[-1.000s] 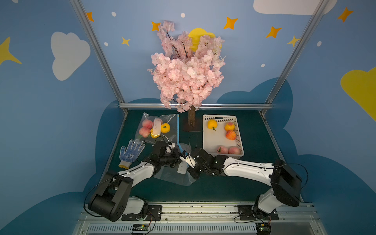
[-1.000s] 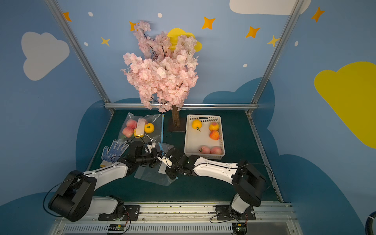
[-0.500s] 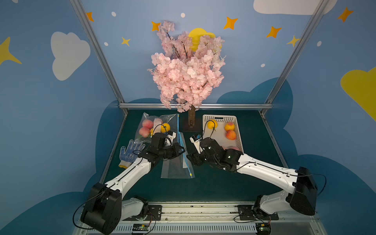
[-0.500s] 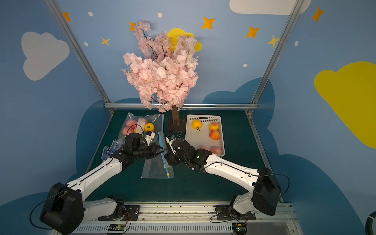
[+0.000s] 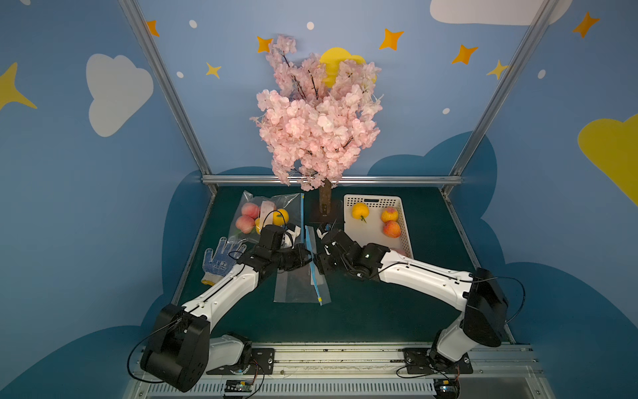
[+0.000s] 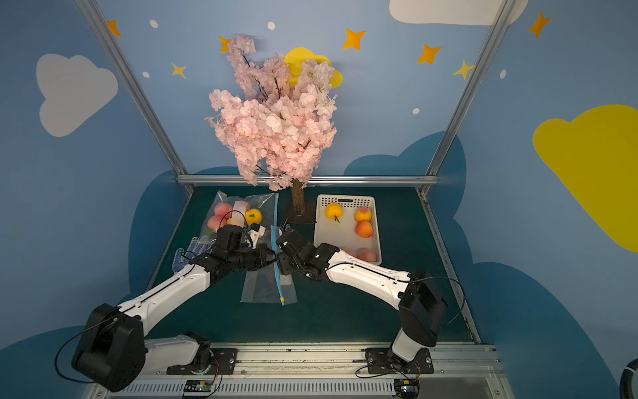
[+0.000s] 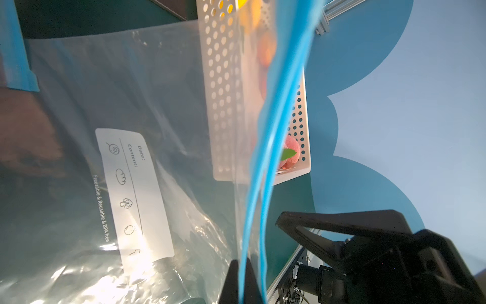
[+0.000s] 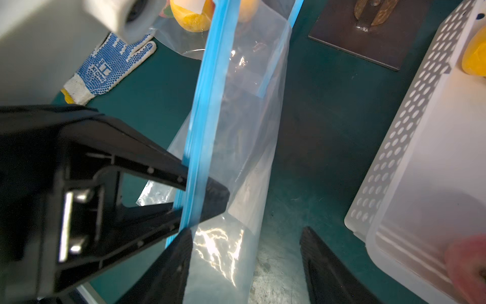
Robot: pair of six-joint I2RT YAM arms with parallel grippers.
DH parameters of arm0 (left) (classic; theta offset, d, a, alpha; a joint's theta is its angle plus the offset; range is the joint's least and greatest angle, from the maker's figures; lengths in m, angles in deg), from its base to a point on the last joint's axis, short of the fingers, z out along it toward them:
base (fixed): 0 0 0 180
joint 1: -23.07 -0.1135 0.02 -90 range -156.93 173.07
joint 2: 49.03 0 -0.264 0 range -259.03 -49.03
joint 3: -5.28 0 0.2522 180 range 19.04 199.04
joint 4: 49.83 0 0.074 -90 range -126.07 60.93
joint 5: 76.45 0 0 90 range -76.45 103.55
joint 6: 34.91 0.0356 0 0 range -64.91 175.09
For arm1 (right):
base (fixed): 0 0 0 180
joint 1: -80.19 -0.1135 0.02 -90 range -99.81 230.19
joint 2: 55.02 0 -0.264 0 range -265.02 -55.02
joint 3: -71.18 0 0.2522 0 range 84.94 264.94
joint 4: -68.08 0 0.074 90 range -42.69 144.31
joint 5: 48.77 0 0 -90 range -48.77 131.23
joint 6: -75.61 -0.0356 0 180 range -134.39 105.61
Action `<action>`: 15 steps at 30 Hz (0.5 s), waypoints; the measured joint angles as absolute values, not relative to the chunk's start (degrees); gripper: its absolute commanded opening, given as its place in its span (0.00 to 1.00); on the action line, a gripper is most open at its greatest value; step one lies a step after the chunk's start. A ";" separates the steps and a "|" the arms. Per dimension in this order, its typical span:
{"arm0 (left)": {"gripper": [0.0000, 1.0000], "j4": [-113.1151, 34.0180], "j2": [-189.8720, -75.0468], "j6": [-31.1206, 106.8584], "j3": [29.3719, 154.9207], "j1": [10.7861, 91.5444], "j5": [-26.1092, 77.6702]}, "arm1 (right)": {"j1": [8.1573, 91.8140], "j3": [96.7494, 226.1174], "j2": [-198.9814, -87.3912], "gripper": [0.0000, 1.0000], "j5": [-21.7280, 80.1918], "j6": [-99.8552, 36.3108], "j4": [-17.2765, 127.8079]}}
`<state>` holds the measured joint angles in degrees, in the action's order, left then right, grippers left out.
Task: Place the peach in a zip-top bag and seal the zipper
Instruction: Open the zipper of the food storage bag at the center of the board.
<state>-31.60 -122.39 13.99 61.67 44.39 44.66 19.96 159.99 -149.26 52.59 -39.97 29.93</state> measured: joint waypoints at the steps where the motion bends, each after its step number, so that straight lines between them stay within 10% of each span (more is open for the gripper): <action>1: 0.03 -31.57 -122.48 13.99 61.67 44.41 44.62 | 19.96 160.36 -149.41 0.68 52.13 -39.97 29.58; 15: 0.03 -31.47 -123.18 14.18 62.33 44.85 44.47 | 19.76 158.96 -149.39 0.64 47.25 -39.86 29.21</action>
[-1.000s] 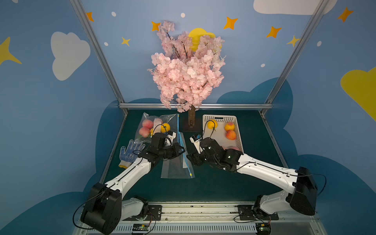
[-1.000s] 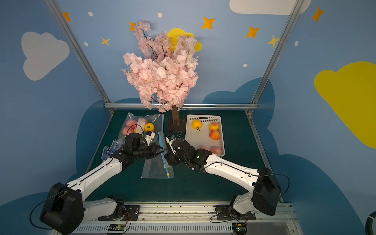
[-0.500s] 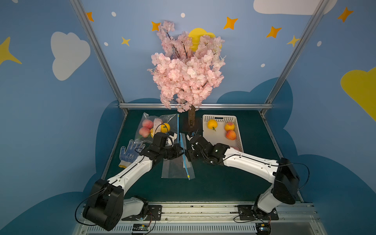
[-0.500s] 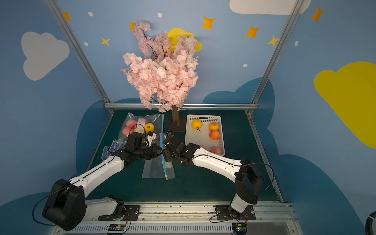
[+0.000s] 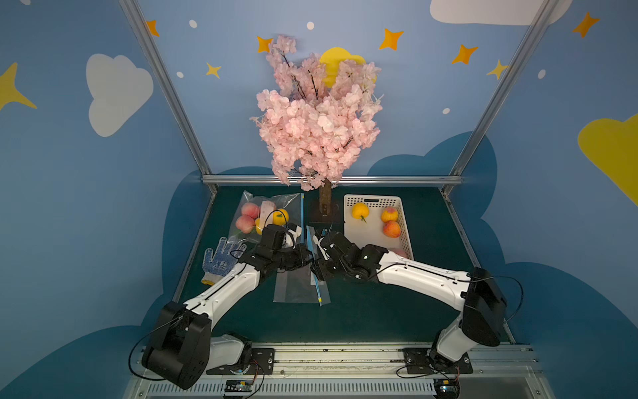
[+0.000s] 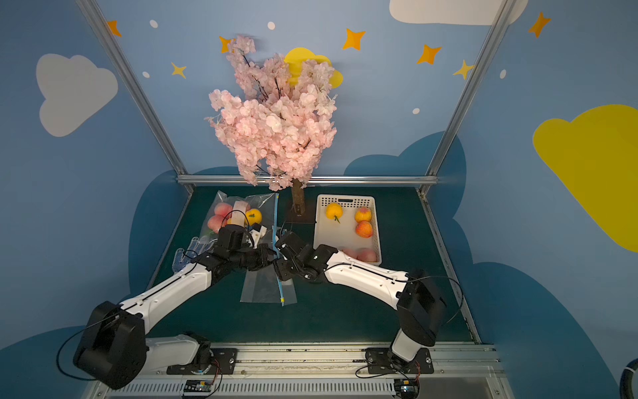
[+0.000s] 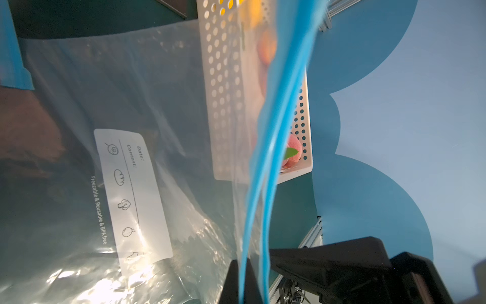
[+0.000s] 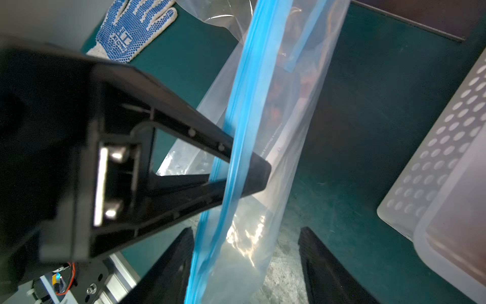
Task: Place the peach in a zip-top bag and seal the zipper
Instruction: Open the zipper of the food storage bag at the center of the board.
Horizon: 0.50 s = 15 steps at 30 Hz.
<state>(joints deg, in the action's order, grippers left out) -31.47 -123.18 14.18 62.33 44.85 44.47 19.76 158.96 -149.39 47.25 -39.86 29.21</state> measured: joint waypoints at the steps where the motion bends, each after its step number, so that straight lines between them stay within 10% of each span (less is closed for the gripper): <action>1: 0.03 -31.53 -123.18 14.18 62.33 44.87 44.45 | 19.76 158.98 -149.39 0.62 47.60 -39.88 29.10; 15: 0.03 -28.36 -123.22 15.91 63.29 44.89 43.35 | 19.76 165.96 -151.27 0.53 58.42 -45.70 16.27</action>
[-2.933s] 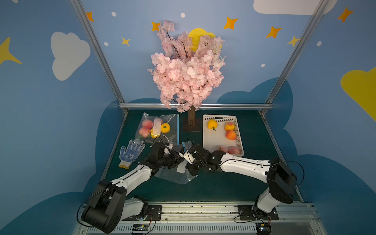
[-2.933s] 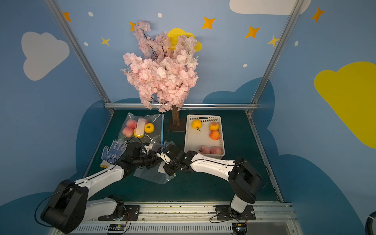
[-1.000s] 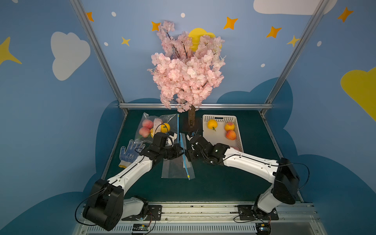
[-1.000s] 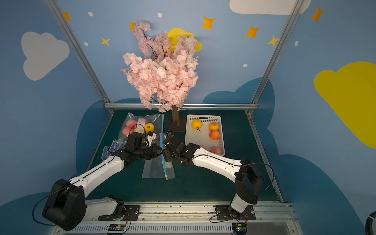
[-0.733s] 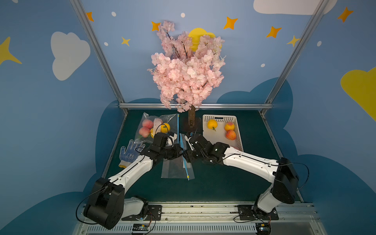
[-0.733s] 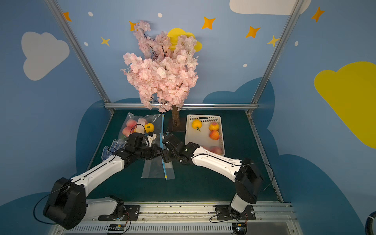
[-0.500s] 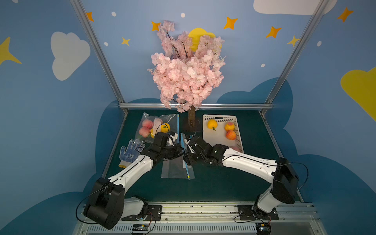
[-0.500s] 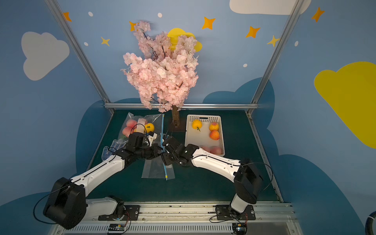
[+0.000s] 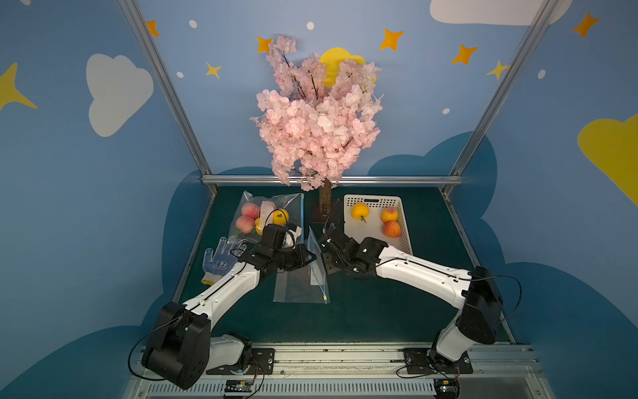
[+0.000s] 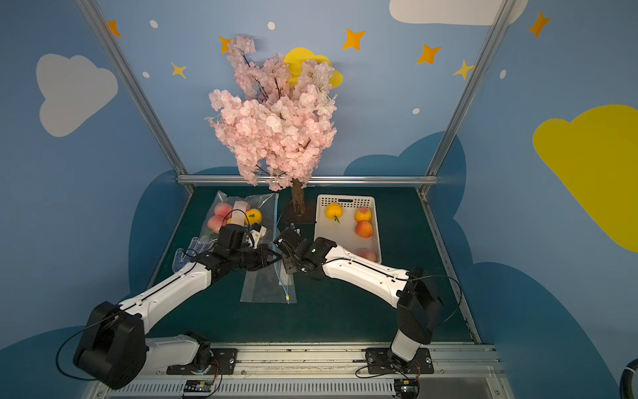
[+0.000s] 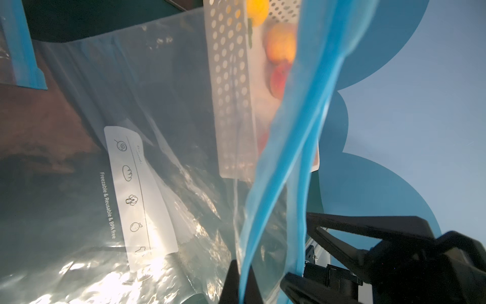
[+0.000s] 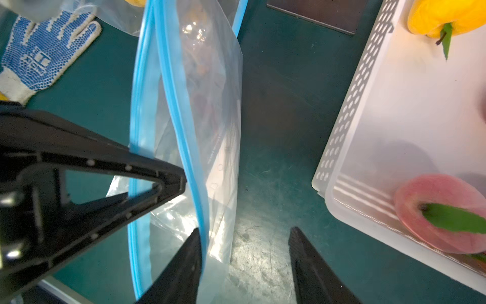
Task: Place the peach in a zip-top bag and seal the zipper
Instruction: Open the zipper of the food storage bag at the center of the board.
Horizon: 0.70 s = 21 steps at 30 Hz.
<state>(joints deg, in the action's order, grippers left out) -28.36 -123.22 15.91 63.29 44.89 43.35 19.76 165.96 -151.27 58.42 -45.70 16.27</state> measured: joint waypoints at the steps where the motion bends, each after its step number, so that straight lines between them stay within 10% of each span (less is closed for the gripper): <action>1: 0.03 -28.30 -123.25 15.95 63.29 44.89 43.38 | 19.76 166.44 -151.71 0.53 58.36 -45.70 15.90; 5: 0.03 -27.18 -123.62 16.22 64.45 44.89 43.68 | 19.76 169.56 -155.05 0.43 57.90 -45.68 15.42; 10: 0.03 -24.84 -123.86 16.63 66.66 45.00 43.20 | 19.85 172.78 -158.83 0.01 58.95 -47.86 14.46; 21: 0.39 -20.60 -121.48 14.12 64.36 46.27 36.21 | 21.60 170.44 -154.96 0.00 57.98 -54.64 17.96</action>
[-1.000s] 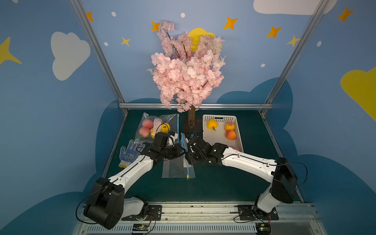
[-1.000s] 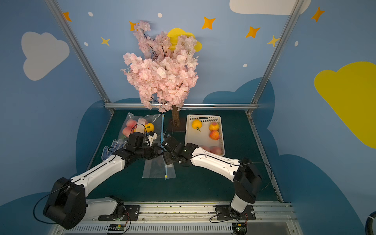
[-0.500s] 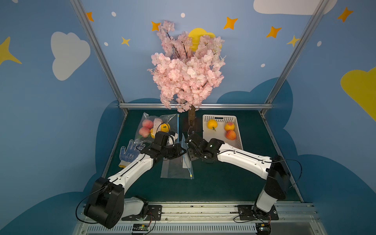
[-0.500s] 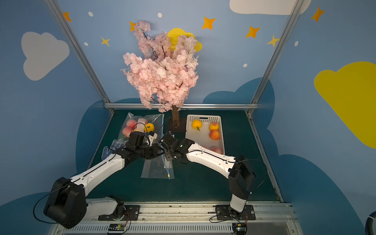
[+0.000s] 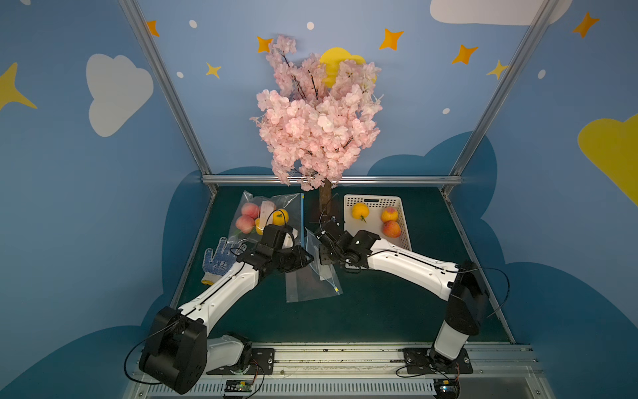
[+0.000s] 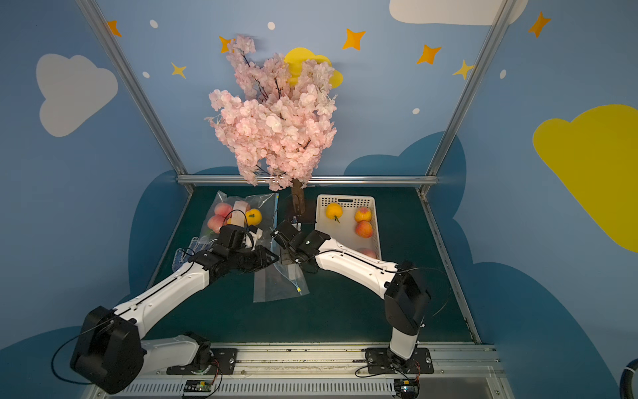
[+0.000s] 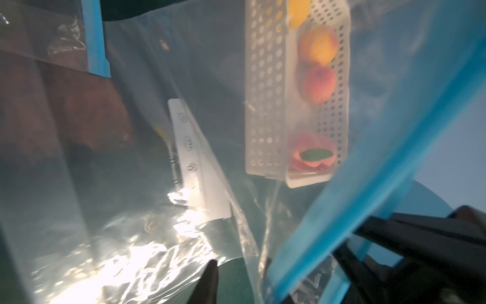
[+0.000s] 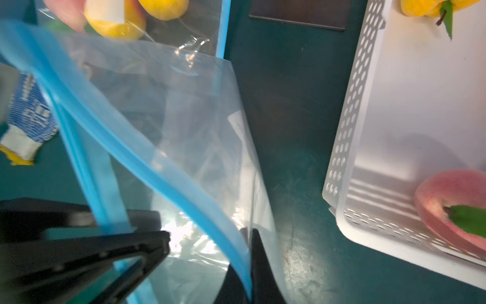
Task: Place the peach in a zip-top bag and seal the zipper
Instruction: Open the zipper of the food storage bag at the center of the board.
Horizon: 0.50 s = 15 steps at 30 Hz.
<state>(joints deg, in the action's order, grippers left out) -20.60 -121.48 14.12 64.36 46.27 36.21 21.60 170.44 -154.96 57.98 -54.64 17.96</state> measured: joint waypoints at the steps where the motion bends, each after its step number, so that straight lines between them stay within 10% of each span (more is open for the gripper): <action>1: 0.41 -20.73 -121.45 13.75 64.03 46.66 36.01 | 21.60 169.67 -154.24 0.00 57.77 -54.70 19.18; 9: 0.53 -25.08 -119.38 8.92 61.06 51.47 33.19 | 21.32 166.28 -152.27 0.00 57.09 -56.23 26.57; 15: 0.44 -31.29 -116.49 2.82 55.14 55.88 28.27 | 21.10 166.33 -152.84 0.00 58.03 -59.05 27.16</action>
